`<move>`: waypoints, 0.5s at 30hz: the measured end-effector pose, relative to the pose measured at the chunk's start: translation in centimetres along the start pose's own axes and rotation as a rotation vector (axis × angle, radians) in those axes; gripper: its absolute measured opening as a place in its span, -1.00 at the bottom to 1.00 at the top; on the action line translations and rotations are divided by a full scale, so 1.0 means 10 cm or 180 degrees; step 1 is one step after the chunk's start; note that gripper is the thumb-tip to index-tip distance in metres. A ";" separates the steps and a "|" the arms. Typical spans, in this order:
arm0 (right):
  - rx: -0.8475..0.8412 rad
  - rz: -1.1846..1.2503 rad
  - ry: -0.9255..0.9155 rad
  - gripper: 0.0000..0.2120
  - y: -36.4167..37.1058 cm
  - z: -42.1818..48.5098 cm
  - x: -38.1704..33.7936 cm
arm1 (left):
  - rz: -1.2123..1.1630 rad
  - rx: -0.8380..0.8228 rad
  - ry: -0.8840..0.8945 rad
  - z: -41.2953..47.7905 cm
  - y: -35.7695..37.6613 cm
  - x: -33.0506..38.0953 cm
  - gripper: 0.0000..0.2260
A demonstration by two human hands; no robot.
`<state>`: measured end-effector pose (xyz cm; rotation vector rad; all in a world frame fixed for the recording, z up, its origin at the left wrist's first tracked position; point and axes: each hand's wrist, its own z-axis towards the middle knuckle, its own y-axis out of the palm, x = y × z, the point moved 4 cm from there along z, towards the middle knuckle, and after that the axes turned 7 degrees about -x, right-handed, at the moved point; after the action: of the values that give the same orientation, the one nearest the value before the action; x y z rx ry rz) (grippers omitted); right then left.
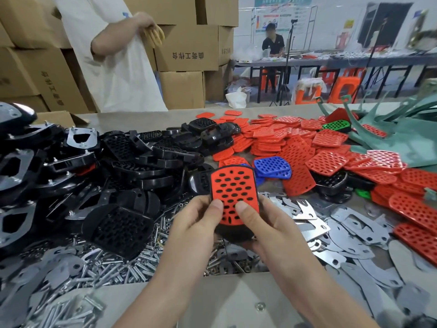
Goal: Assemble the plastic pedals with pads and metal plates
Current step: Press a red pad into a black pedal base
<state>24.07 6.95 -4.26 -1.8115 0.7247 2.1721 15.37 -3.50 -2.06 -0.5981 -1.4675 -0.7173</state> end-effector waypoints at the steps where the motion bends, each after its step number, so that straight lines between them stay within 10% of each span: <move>1: 0.0057 -0.0125 -0.0093 -0.69 -0.01 -0.01 -0.01 | -0.0041 -0.0113 -0.0053 0.01 0.01 0.00 -0.79; 9: -0.0141 -0.0590 -0.0270 -0.48 0.09 -0.03 0.04 | -0.0207 0.0020 0.0022 0.03 -0.05 0.01 -0.69; 15: -0.0142 -0.0674 -0.0196 -0.74 0.09 -0.03 0.00 | -0.0502 -0.0016 0.0059 0.00 0.04 0.01 -0.61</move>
<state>23.87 6.06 -4.07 -1.7460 0.4519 2.1097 15.69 -3.20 -1.92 -0.4819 -1.5076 -0.8473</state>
